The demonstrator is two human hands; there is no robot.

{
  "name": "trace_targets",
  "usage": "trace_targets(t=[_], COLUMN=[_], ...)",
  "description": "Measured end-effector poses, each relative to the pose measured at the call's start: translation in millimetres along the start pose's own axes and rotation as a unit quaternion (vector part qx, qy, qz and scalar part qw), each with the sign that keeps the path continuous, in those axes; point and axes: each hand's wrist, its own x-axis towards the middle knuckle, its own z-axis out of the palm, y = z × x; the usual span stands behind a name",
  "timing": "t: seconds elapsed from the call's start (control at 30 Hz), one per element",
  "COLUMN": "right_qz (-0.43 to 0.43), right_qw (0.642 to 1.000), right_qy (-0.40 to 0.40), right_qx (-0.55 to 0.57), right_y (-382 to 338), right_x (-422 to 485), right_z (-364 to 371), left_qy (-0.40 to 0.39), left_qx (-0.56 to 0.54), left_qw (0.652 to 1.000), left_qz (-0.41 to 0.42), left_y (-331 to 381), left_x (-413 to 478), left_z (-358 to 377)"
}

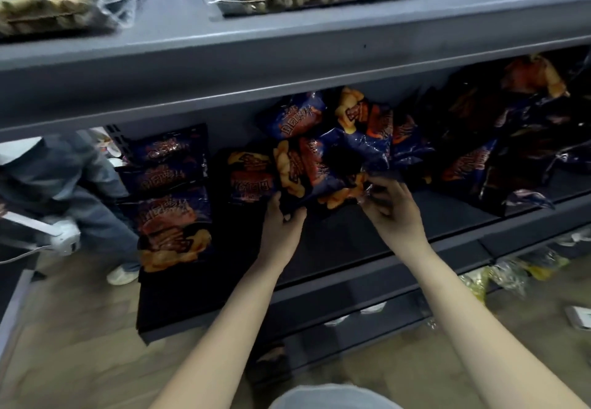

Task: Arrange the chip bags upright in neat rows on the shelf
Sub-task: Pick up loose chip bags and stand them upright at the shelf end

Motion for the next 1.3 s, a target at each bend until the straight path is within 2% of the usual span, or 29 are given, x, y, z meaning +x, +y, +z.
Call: trace_targets(t=[0.17, 0.47, 0.6, 0.73, 0.97, 1.1, 1.2, 1.3], right_qz=[0.017, 0.012, 0.065, 0.161, 0.183, 0.233, 0.232, 0.219], right_qw=[0.999, 0.993, 0.979, 0.933, 0.942, 0.915, 0.913, 0.899], right_qy=[-0.034, -0.070, -0.055, -0.039, -0.074, -0.079, -0.088, -0.131], right_qx=[0.015, 0.091, 0.187, 0.319, 0.272, 0.319, 0.323, 0.356], right_y=[5.9, -0.5, 2.1, 0.2, -3.2, -3.7, -6.4, -11.6], right_x=[-0.8, 4.2, 6.2, 12.0, 13.2, 12.2, 9.9, 8.0], right_z=[-3.7, 3.7, 12.4, 18.1, 24.2, 28.1, 30.5, 34.5], left_qy=[0.034, -0.006, -0.050, -0.095, -0.152, -0.120, -0.041, 0.031], left_qx=[-0.090, -0.209, -0.199, -0.167, -0.073, -0.043, -0.044, -0.063], left_qw=[0.994, 0.973, 0.973, 0.975, 0.979, 0.985, 0.994, 0.996], left_qz=[-0.047, -0.095, -0.110, -0.116, -0.113, -0.115, -0.086, -0.056], left_y=[2.6, 10.8, 16.1, 18.7, 12.6, 7.6, 2.7, 7.3], left_x=[7.2, -1.8, -9.8, -14.7, -20.9, -26.1, -27.3, -29.7], left_z=[6.6, 13.1, 14.8, 11.6, 3.7, -1.6, -12.1, -28.8])
